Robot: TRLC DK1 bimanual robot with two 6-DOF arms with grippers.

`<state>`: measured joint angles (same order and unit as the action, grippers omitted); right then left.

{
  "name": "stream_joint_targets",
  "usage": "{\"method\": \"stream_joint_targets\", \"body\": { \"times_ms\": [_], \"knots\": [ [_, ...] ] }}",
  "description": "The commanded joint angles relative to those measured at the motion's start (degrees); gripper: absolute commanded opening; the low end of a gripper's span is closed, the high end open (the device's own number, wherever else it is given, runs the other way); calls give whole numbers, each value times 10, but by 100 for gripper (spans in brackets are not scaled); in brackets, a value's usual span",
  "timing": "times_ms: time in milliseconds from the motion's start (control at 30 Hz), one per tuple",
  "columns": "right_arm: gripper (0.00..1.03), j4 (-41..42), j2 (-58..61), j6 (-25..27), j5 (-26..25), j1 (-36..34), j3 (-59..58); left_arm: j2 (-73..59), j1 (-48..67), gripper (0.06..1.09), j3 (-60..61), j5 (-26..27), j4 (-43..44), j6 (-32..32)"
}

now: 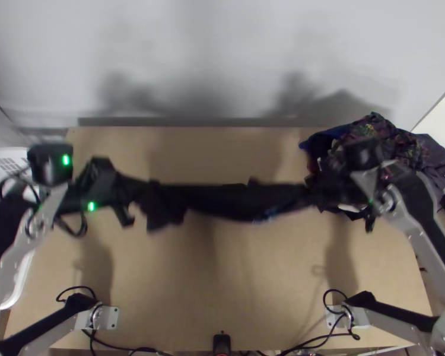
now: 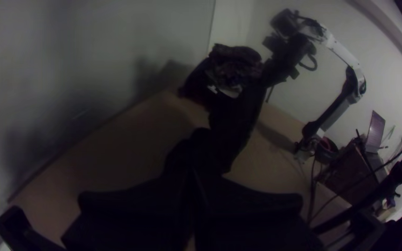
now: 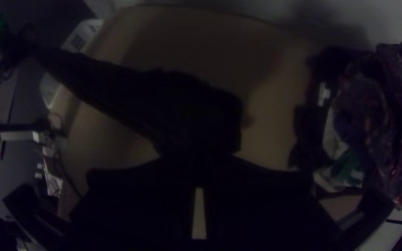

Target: Fold the t-shirt

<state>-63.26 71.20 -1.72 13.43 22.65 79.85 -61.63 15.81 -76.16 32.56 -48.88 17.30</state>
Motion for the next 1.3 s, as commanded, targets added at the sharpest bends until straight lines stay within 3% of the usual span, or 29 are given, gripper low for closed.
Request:
{"method": "stream_joint_targets", "body": {
  "times_ms": [0, 133, 500, 567, 600, 633, 700, 767, 867, 1000, 1133, 1267],
  "knots": [
    [3, -39, -75, 31, 3, 71, -156, 122, 40, 15, 160, -1, -24, 12],
    [3, -81, -99, 67, 3, 117, -237, 164, 45, 15, 191, 0, -49, 13],
    [3, -99, -56, 80, 3, 182, -359, 195, 102, 16, 267, 6, -63, 1],
    [3, -100, -46, 83, 3, 183, -367, 194, 120, 19, 277, 6, -75, 3],
    [4, -100, -39, 84, 3, 184, -369, 191, 135, 27, 281, 6, -81, 4],
    [12, -100, -32, 84, 3, 185, -368, 189, 149, 43, 283, 6, -86, 4],
    [36, -107, -19, 84, 3, 185, -364, 186, 164, 83, 287, 6, -90, 2],
    [56, -116, -4, 83, 3, 192, -358, 183, 171, 104, 287, 6, -93, 3],
    [65, -125, 8, 83, 3, 195, -349, 174, 176, 104, 285, 5, -93, 3],
    [68, -147, 5, 82, 3, 186, -322, 162, 179, 104, 271, -4, -104, 24],
    [90, -187, -8, 95, 1, 149, -282, 107, 64, 104, 231, -16, -130, 120],
    [92, -188, -6, 99, -2, 83, -219, 51, -10, 104, 189, -15, -131, 147]
  ]
}}
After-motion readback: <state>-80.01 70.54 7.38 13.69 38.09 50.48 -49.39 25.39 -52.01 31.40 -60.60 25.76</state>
